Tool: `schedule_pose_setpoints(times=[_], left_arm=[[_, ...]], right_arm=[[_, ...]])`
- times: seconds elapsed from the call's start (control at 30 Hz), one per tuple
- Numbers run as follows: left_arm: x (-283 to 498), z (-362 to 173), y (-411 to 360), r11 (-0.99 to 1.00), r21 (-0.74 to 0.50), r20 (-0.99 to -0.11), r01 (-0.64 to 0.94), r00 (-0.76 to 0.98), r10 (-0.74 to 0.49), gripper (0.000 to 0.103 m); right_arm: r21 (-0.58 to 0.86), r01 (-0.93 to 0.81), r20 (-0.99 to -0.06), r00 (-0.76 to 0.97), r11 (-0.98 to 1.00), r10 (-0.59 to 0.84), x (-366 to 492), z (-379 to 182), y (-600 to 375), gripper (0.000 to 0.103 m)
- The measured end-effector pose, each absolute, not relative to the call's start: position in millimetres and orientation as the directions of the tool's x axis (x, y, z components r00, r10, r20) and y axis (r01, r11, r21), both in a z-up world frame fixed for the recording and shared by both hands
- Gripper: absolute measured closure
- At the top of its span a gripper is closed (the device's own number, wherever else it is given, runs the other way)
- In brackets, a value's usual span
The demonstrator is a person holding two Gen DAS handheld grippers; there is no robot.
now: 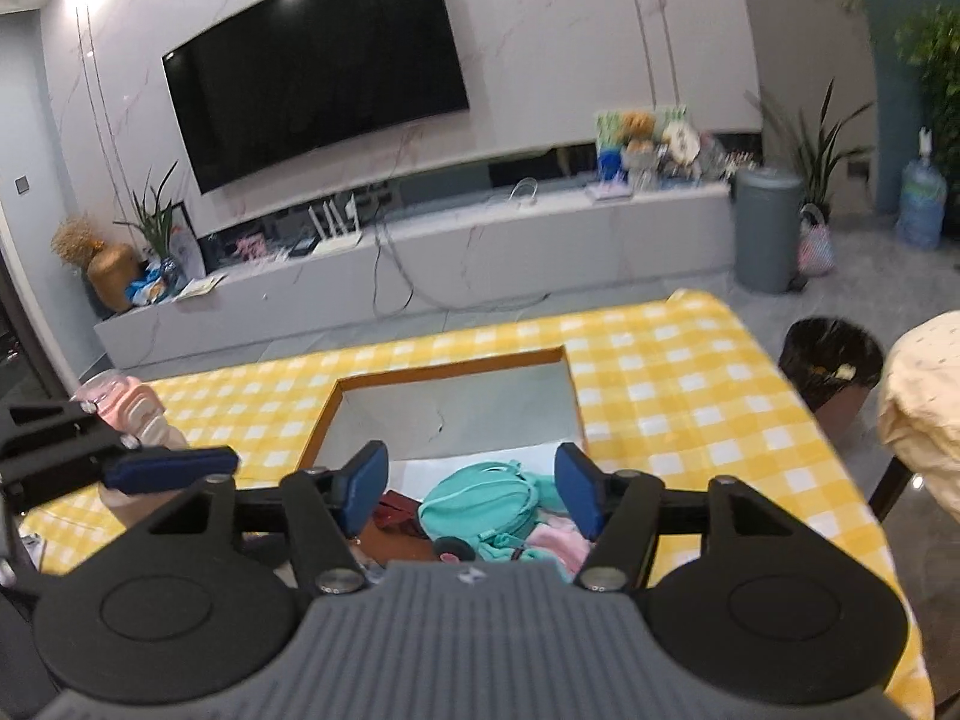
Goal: Organize soft objects
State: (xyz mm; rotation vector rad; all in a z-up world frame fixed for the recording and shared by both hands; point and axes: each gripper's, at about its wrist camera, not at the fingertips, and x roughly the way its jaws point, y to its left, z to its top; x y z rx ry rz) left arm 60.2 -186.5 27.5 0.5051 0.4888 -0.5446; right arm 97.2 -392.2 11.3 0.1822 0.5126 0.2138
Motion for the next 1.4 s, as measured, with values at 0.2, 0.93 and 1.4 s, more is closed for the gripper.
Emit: schedule_pose_setpoints(times=[0.2,0.93,1.4], left_arm=[[41,40,-153,0.756,0.18,-0.496,0.629,0.722,-0.482,0.052],[37,33,-40,0.965,0.004,-0.382,0.264,0.892,-0.242,0.015],[27,-3,-12,0.983,0.073,-0.444,0.169,0.888,-0.119,0.007]], right_arm=[[0.201,-0.144,-0.416,0.883,0.969,0.218,56,13,-385,0.033],[0.095,-0.072,-0.355,0.929,0.993,0.102,-8,9,-281,0.015],[-0.012,-0.149,-0.424,0.896,0.989,0.13,-17,-15,-237,0.007]])
